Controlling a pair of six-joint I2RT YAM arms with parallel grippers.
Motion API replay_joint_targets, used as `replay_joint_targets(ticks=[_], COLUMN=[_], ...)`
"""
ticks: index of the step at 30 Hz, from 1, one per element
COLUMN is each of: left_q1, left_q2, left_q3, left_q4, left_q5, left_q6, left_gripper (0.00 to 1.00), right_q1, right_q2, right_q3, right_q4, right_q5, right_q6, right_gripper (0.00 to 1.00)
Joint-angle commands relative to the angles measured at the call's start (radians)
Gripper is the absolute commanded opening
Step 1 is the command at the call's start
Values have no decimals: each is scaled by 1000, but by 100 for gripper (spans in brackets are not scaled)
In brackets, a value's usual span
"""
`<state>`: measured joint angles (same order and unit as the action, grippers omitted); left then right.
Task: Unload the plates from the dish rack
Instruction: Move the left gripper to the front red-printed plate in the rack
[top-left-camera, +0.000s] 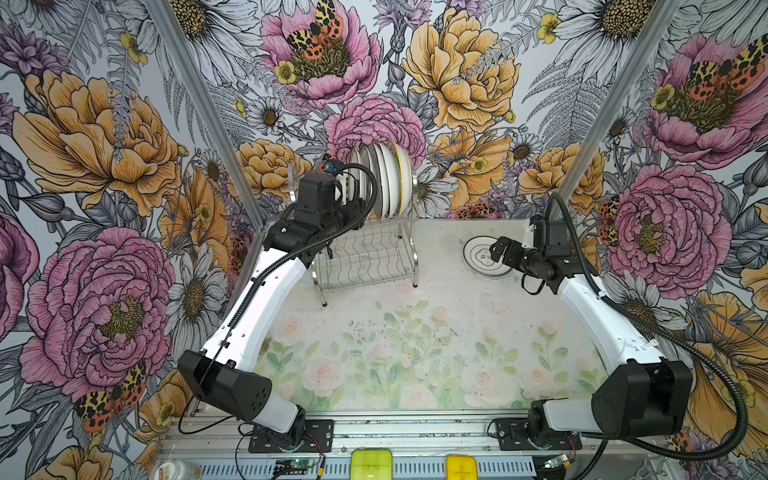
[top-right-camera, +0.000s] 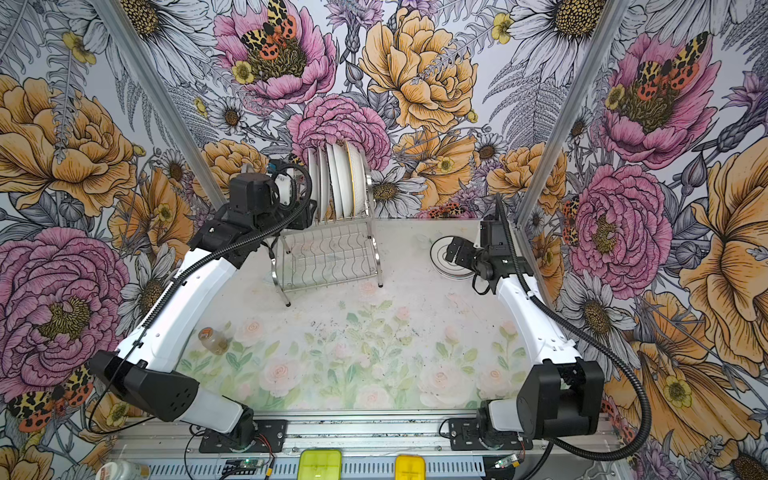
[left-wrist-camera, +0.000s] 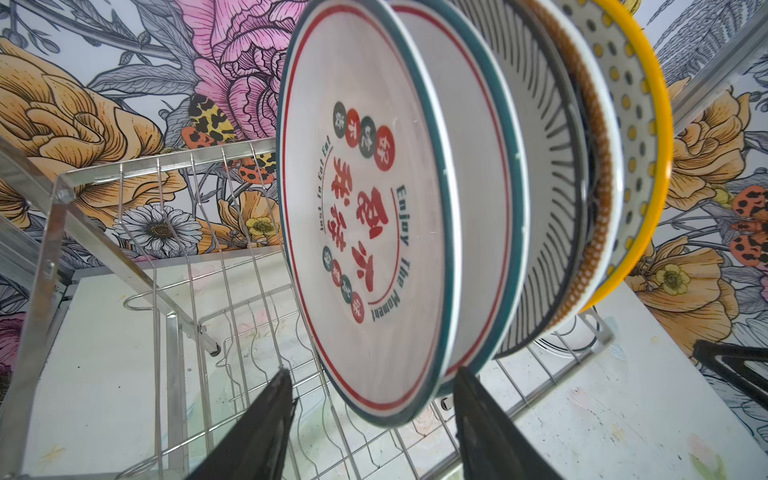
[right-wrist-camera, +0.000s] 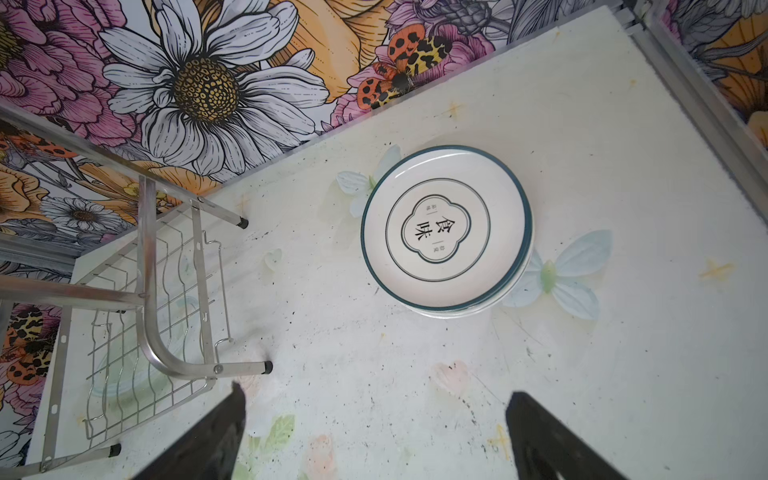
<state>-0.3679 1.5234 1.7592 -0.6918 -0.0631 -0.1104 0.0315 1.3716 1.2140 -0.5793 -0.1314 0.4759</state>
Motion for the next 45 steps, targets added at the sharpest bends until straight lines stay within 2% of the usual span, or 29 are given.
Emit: replay_joint_targets(ticks=[1,15,23,31,45], left_q1=[9,-14,-25,-41,-51], left_q2=[21,59,87,109,111], left_q3=[36,60,70,66,59], left_q4=[20,31,32,57,81], left_q5=[-19,-107,-138,-225,-288], left_q6=[30,81,105,119,133], left_gripper=[58,46,43,42,33], right_q1=[-7,-11,-12,-13,-13], right_q2=[19,20,17,19,15], right_q3=[-2,8,15,19,25], right_q4=[16,16,16,16,16], right_q5=[-19,-40,-51,-65,-88], right_q6=[-17,-18,-17,-19,-23], right_gripper=[99,99,99,99,99])
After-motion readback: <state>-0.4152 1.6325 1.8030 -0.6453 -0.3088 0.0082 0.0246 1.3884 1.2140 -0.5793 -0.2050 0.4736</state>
